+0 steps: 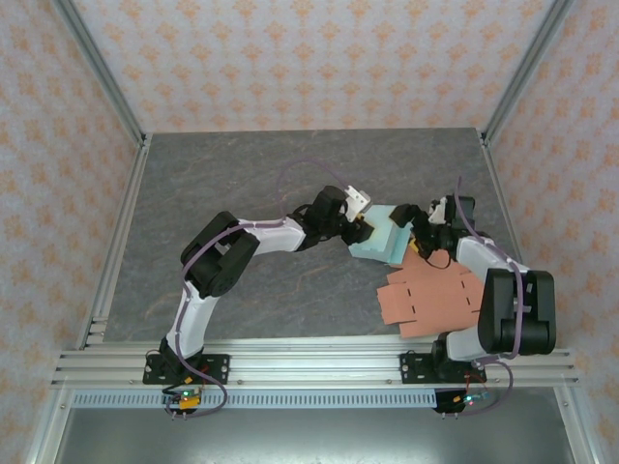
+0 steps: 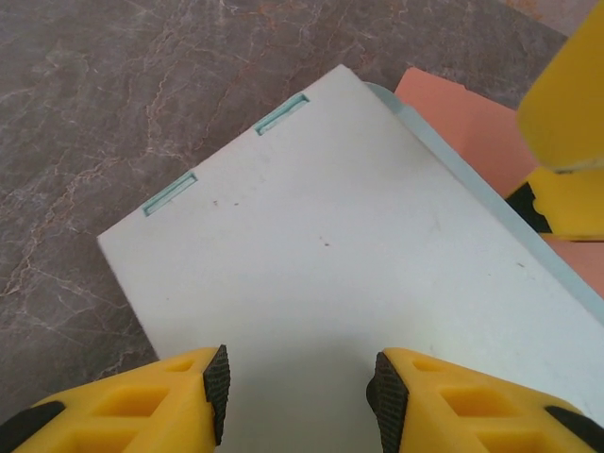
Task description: Fold the paper box
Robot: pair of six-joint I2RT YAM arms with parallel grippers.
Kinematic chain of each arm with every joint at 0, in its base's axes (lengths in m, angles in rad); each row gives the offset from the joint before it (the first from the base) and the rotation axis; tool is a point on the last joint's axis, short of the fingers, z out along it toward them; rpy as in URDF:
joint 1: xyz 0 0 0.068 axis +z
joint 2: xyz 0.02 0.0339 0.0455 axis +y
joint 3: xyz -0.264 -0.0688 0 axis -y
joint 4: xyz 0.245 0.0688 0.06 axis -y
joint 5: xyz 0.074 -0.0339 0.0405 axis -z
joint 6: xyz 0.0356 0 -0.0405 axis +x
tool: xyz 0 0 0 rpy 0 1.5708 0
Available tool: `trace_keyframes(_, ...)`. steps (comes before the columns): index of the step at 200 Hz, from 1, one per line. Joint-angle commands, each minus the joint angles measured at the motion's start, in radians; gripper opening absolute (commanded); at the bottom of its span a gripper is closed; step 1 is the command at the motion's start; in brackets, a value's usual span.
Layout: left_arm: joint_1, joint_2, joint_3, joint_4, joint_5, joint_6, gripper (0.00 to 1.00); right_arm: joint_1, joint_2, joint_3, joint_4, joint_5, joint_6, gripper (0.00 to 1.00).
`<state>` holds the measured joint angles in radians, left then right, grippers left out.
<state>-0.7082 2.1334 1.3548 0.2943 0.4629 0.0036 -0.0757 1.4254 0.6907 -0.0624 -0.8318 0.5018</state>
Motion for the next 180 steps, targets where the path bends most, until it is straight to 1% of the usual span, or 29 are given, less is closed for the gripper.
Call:
trace_keyframes(1, -0.008, 0.019, 0.03, -0.047, -0.018, 0.001, 0.47, -0.005, 0.045, 0.014, 0.082, -0.067, 0.014, 0.99)
trace_keyframes(26, -0.008, 0.035, 0.043, -0.08, -0.013, -0.005, 0.47, -0.004, 0.104, 0.024, 0.132, -0.104, 0.044, 1.0)
trace_keyframes(43, -0.008, 0.043, 0.039, -0.078, -0.011, -0.023, 0.47, -0.002, 0.141, 0.041, 0.129, -0.122, 0.038, 0.96)
trace_keyframes(74, -0.002, 0.06, 0.04, -0.078, 0.005, -0.059, 0.47, 0.003, 0.205, 0.067, 0.129, -0.134, 0.025, 0.88)
trace_keyframes(92, 0.007, 0.063, 0.025, -0.045, 0.009, -0.094, 0.47, 0.012, 0.241, 0.083, 0.136, -0.15, 0.022, 0.82)
trace_keyframes(111, 0.028, 0.065, 0.006, 0.006, 0.023, -0.142, 0.47, 0.025, 0.266, 0.103, 0.145, -0.17, 0.025, 0.75)
trace_keyframes(148, 0.047, 0.074, -0.019, 0.056, 0.046, -0.194, 0.46, 0.048, 0.313, 0.146, 0.134, -0.197, 0.009, 0.74)
trace_keyframes(180, 0.069, 0.05, -0.057, 0.094, 0.03, -0.218, 0.46, 0.053, 0.318, 0.168, 0.131, -0.204, 0.0, 0.57)
